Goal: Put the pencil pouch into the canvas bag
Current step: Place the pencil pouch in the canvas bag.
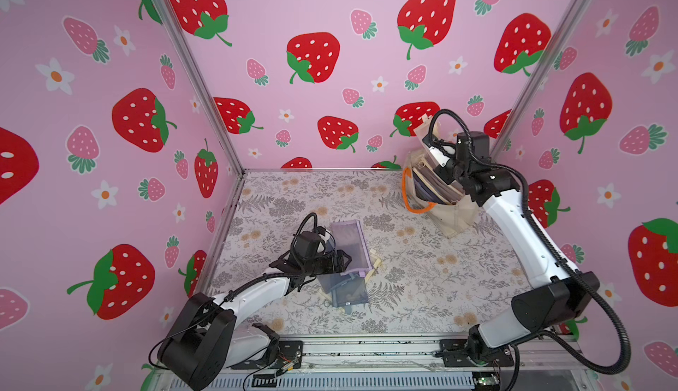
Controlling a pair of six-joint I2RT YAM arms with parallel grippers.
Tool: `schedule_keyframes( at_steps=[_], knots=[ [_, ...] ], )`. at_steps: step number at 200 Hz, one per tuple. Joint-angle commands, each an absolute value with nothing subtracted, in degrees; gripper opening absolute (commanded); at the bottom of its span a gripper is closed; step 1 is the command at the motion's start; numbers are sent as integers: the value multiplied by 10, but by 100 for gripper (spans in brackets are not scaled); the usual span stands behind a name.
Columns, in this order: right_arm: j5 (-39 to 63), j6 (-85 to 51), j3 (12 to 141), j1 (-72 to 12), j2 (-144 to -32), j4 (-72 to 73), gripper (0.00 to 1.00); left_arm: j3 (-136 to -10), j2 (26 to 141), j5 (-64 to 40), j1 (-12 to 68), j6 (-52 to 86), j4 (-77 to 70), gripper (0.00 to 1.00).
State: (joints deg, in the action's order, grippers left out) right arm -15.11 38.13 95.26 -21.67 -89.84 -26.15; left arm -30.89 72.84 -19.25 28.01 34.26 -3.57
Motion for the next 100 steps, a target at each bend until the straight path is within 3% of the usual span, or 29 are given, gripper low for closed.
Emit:
schedule_keyframes(
  at_steps=[1, 100],
  knots=[
    [-202, 475, 913, -203, -914, -172, 0, -336, 743, -228, 277, 341, -71, 94],
    [-140, 486, 797, -157, -962, -51, 0, -315, 750, -254, 251, 349, -109, 94]
  ],
)
